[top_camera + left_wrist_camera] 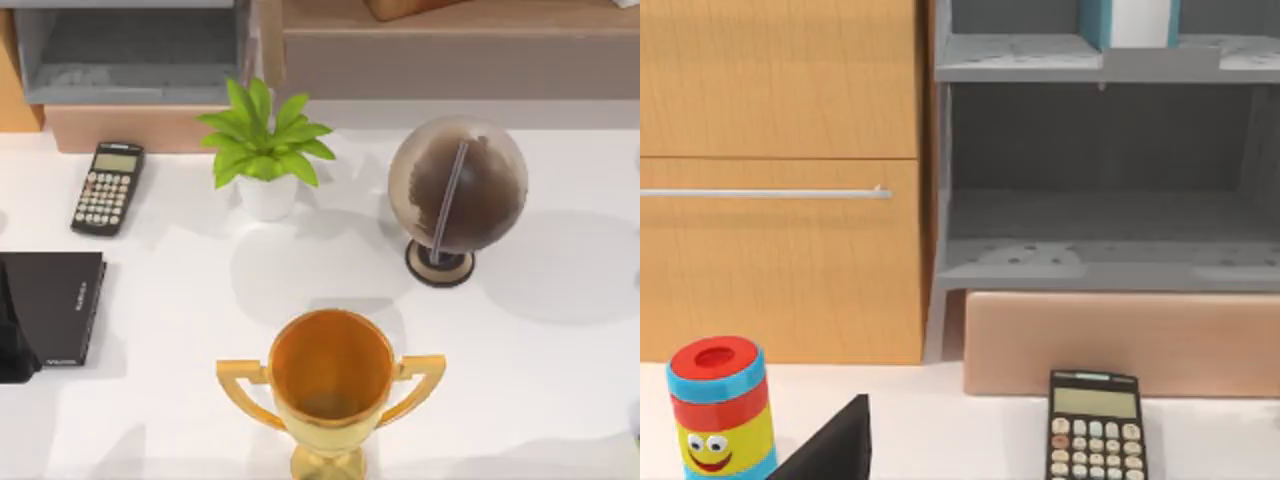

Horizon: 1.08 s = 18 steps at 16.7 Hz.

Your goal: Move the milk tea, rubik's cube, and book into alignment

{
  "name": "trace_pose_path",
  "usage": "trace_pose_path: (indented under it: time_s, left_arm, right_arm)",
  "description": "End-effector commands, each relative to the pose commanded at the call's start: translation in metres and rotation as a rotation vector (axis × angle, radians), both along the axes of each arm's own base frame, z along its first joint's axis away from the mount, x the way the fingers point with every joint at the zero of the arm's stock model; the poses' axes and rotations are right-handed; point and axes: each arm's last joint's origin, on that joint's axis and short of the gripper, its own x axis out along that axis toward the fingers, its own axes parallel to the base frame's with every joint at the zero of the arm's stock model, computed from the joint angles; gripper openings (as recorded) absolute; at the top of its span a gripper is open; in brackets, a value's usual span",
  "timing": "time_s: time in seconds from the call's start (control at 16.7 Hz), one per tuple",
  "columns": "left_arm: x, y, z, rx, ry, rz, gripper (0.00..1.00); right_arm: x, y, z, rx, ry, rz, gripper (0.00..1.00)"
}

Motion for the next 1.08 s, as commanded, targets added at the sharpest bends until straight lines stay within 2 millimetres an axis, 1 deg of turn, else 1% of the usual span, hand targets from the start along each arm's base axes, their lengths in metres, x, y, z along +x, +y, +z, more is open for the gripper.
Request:
trace_pose_path:
  time_s: [0.12,0.42,0.54,0.78,0.9,1.08]
  left_arm:
    - [0.0,0.0,0.0,0.0,0.0,0.0,1.0]
    - [0.0,0.0,0.0,0.0,0.0,0.0,1.0]
    - [0.0,0.0,0.0,0.0,0.0,0.0,1.0]
    - [0.0,0.0,0.0,0.0,0.0,0.0,1.0]
    - [0.0,0.0,0.0,0.0,0.0,0.0,1.0]
    - [0.0,0.0,0.0,0.0,0.0,0.0,1.0]
  right_arm:
    - [-0.007,-0.001,0.001,-0.003,-0.006,0.001,1.0]
    - [-0.007,0.001,0.002,0.003,0.004,0.004,1.0]
    - [-0.011,0.001,0.013,0.004,0.006,0.004,1.0]
    - [-0.02,0.001,0.043,-0.008,-0.013,0.004,1.0]
    - [-0.024,0.001,0.049,-0.003,-0.005,0.004,1.0]
    - [-0.025,0.001,0.05,-0.001,-0.003,0.004,1.0]
